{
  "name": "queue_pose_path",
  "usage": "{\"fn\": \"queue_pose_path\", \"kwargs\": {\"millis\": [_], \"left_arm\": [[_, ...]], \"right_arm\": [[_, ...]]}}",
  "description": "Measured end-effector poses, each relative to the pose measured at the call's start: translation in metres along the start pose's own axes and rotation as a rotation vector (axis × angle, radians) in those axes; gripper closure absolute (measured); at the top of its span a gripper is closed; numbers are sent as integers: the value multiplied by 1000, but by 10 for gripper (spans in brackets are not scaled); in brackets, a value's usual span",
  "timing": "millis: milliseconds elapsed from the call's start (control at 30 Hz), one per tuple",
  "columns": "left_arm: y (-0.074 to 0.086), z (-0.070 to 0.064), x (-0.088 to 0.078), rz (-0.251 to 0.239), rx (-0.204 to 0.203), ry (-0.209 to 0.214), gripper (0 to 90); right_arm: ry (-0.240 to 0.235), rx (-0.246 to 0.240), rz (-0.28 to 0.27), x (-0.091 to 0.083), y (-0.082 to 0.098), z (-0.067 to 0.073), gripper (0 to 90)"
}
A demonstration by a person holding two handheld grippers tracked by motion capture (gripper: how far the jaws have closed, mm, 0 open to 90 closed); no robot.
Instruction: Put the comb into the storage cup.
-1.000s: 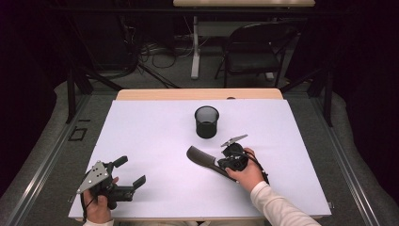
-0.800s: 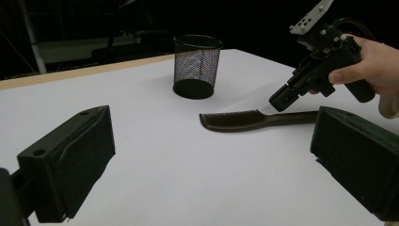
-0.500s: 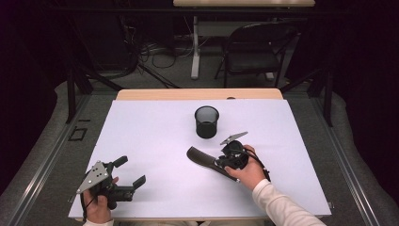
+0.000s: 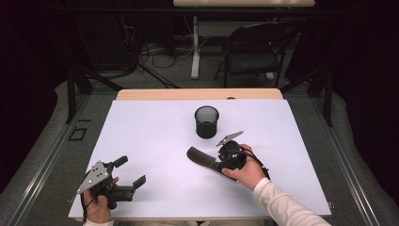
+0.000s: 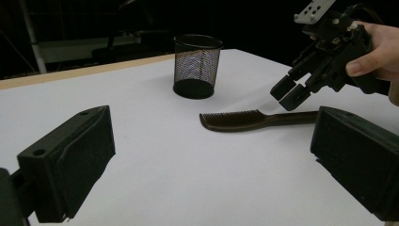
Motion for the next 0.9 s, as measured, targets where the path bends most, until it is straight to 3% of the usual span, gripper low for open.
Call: {"fn": "queue_pose_path", "kwargs": {"millis": [167, 900], "left_arm": [[0, 0, 0, 0, -1, 3, 4], [0, 0, 0, 0, -1, 2, 4]], "right_arm": [[4, -39, 16, 0, -3, 2, 459], [8, -34, 52, -5, -14, -2, 376]]}}
Point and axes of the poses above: each handheld gripper's, and its own axes: x roughly forward along the jaws, y roughly out of its underside, z roughly to its left, the point moved 3 cm from there along x, roughly forward along the jaws, and after that the axes turned 9 degrees about -z, right-handed, at the moved point
